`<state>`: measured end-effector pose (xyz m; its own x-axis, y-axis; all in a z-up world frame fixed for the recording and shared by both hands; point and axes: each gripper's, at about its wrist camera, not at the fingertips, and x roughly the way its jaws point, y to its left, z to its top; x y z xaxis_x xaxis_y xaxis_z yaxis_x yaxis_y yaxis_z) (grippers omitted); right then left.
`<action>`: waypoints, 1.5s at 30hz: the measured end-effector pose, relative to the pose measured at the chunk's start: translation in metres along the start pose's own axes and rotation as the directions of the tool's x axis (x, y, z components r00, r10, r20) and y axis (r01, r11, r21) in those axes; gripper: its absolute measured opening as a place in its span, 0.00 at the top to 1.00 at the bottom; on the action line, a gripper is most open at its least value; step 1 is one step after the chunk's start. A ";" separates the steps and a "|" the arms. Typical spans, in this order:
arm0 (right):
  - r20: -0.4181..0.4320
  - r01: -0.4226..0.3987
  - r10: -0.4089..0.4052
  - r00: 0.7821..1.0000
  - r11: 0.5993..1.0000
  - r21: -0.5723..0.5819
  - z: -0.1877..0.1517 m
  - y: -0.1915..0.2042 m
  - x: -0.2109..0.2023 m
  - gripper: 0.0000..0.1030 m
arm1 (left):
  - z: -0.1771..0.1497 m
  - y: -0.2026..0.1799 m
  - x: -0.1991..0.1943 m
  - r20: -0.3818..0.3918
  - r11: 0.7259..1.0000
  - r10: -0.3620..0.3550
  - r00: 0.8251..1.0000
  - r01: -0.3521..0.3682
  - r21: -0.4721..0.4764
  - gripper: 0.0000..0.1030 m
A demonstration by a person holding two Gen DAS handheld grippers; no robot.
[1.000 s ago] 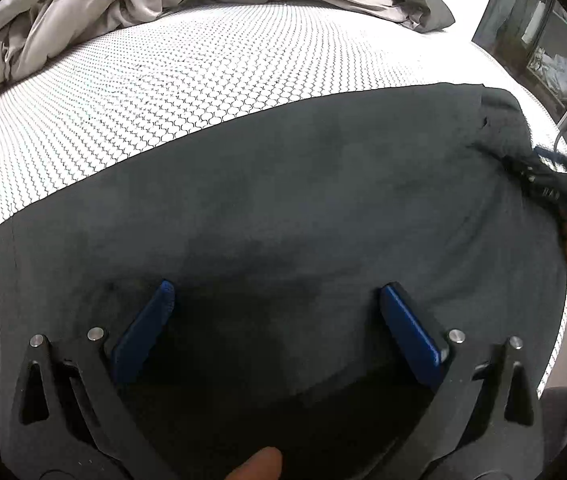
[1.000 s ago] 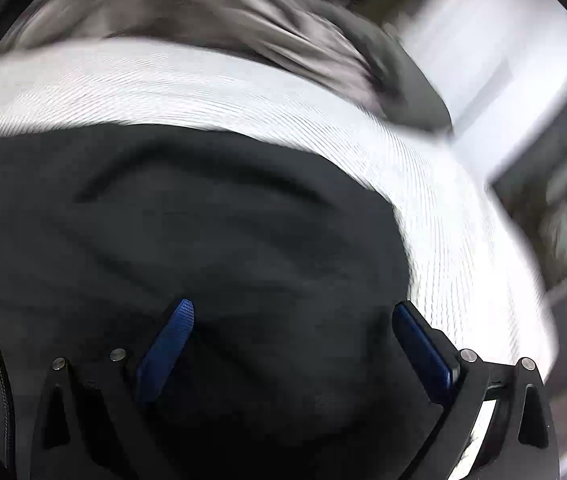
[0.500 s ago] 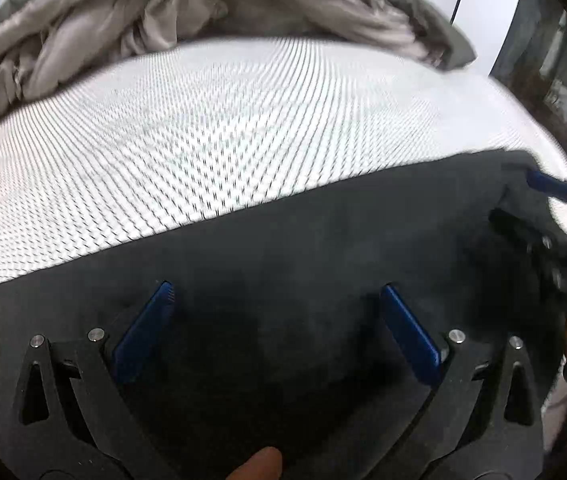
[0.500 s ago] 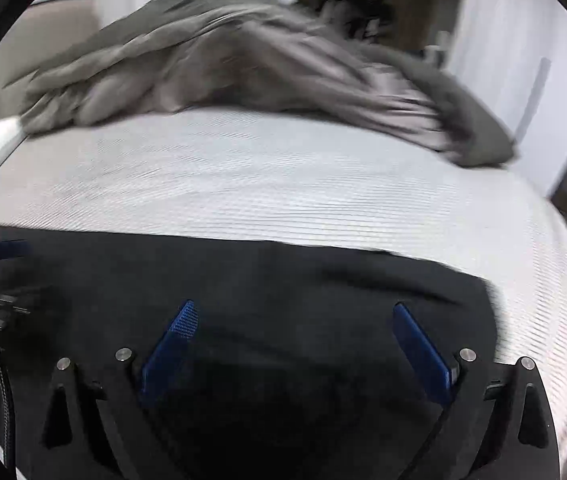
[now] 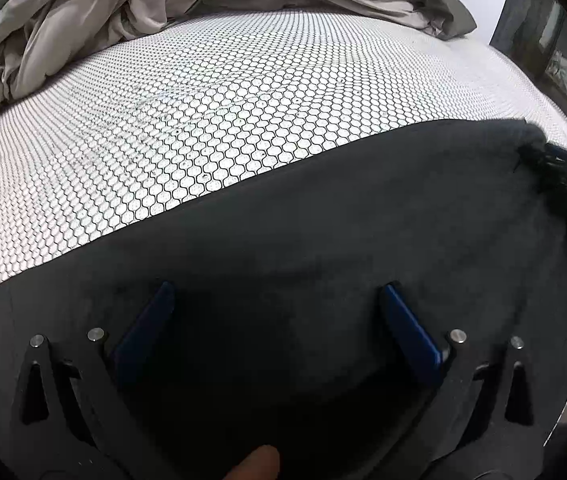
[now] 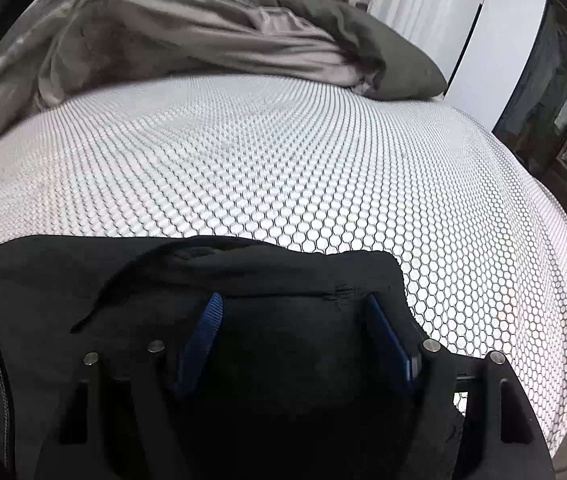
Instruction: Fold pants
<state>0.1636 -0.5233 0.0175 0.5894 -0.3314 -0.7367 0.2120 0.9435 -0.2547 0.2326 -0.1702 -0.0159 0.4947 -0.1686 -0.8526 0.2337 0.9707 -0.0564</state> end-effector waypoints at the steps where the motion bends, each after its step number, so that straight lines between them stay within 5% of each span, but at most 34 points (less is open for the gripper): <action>1: 0.022 0.013 -0.012 1.000 0.999 -0.033 -0.001 0.004 -0.009 0.28 | 0.003 -0.002 -0.006 0.004 1.000 0.001 1.000 -0.001 -0.008 0.01; 6: 0.097 -0.005 0.011 0.995 0.998 -0.065 0.006 0.012 -0.050 0.28 | 0.031 -0.025 -0.018 0.108 0.995 -0.083 0.991 0.088 -0.036 0.01; 9: 0.136 -0.071 0.077 0.988 0.996 -0.053 0.015 0.029 -0.067 0.28 | 0.032 -0.026 0.008 0.058 0.980 -0.092 0.994 0.101 -0.170 0.01; 11: 0.095 -0.230 0.234 0.968 0.972 -0.047 0.018 0.060 -0.065 0.28 | 0.029 -0.027 0.019 0.056 0.980 -0.071 0.996 0.081 -0.180 0.01; 17: -0.035 -0.232 0.229 0.973 0.961 -0.153 0.017 0.125 -0.020 0.28 | 0.030 -0.038 0.021 0.054 0.989 -0.046 0.998 0.053 -0.140 0.01; 19: -0.026 -0.161 0.159 0.987 0.976 -0.146 0.023 0.110 -0.007 0.27 | 0.031 -0.039 0.022 0.051 0.990 -0.037 0.998 0.044 -0.131 0.01; 22: -0.040 0.096 -0.097 0.995 0.995 -0.019 0.024 0.053 0.011 0.27 | 0.030 -0.033 0.023 0.050 0.992 -0.040 0.998 0.045 -0.121 0.01; 24: -0.046 0.018 -0.015 0.999 0.998 0.055 0.022 0.031 0.011 0.32 | 0.029 -0.032 0.024 0.046 0.993 -0.026 0.999 0.031 -0.113 0.01; 28: 0.025 -0.046 0.046 0.999 0.999 -0.003 0.017 0.044 -0.036 0.31 | 0.021 -0.035 -0.009 0.081 0.991 -0.059 0.995 0.069 -0.118 0.01; 31: 0.067 -0.194 0.197 0.978 0.980 -0.055 0.006 0.066 -0.079 0.25 | 0.003 -0.053 -0.035 0.087 0.991 -0.121 0.989 0.125 -0.041 0.01; 33: 0.070 -0.282 0.291 0.954 0.952 -0.116 -0.005 0.085 -0.096 0.21 | -0.015 -0.065 -0.027 0.000 0.989 -0.145 0.989 0.145 0.023 0.01; 35: 0.025 -0.328 0.336 0.941 0.930 -0.168 -0.018 0.101 -0.098 0.21 | -0.028 -0.069 -0.017 -0.021 0.995 -0.098 0.995 0.099 0.023 0.01; 37: -0.029 -0.276 0.277 0.961 0.932 -0.236 -0.034 0.109 -0.085 0.21 | -0.036 -0.073 -0.019 0.001 0.998 -0.054 0.999 0.054 0.039 0.01; 40: -0.001 -0.082 0.085 0.996 0.949 -0.306 -0.054 0.085 -0.070 0.22 | -0.047 -0.070 -0.027 0.006 0.996 -0.042 0.999 0.041 0.076 0.01; 43: -0.032 -0.244 0.242 0.970 0.954 -0.173 -0.057 0.037 -0.069 0.42 | -0.056 -0.054 -0.035 0.003 0.997 -0.031 1.000 0.031 0.068 0.01; 45: -0.006 -0.180 0.184 0.983 0.954 -0.240 -0.061 0.044 -0.079 0.46 | -0.059 -0.041 -0.040 0.002 0.999 -0.028 1.000 0.028 0.045 0.01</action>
<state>0.0790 -0.4557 0.0261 0.6137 -0.1519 -0.7748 -0.0911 0.9611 -0.2607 0.1533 -0.1932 -0.0102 0.4893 -0.1959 -0.8498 0.2849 0.9569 -0.0565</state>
